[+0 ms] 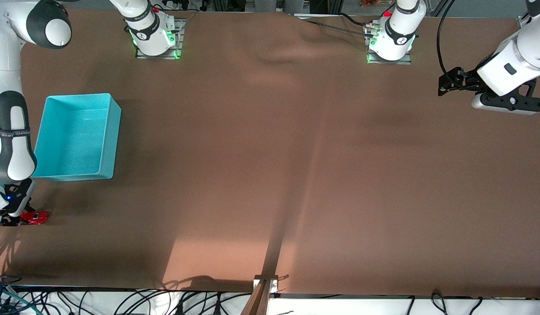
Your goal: Wind red beetle toy and store in blue box
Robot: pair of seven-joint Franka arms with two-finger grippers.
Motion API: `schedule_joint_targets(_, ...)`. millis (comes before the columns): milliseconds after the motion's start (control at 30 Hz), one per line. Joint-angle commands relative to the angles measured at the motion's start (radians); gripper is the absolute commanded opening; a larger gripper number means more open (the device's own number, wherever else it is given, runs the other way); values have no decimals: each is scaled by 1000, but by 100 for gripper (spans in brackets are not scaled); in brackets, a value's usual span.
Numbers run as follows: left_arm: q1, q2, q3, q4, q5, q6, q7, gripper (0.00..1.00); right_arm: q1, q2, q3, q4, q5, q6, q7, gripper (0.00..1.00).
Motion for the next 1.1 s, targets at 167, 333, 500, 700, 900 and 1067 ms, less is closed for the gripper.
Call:
schedule_joint_targets(167, -8, 92, 1, 121, -11, -4, -8, 100, -15, 7, 21, 42, 11, -100, -36, 15)
schedule_joint_targets(333, -8, 103, 2, 121, -11, -3, -8, 100, -15, -24, 18, 78, 10, -212, -34, 15)
schedule_joint_targets(500, -8, 106, 2, 121, -13, 11, -8, 100, -14, -42, 12, 131, 8, -329, -25, 15)
schedule_joint_targets(700, -8, 106, 2, 121, -13, 11, -8, 100, -12, -111, 6, 147, 7, -424, -24, 15)
schedule_joint_targets(900, -5, 106, 2, 120, -14, 11, -7, 100, -3, -209, 4, 147, -19, -563, -13, 15)
schedule_joint_targets(1067, -5, 106, 2, 121, -14, 11, -7, 100, 29, -280, 9, 145, -93, -700, 114, 15)
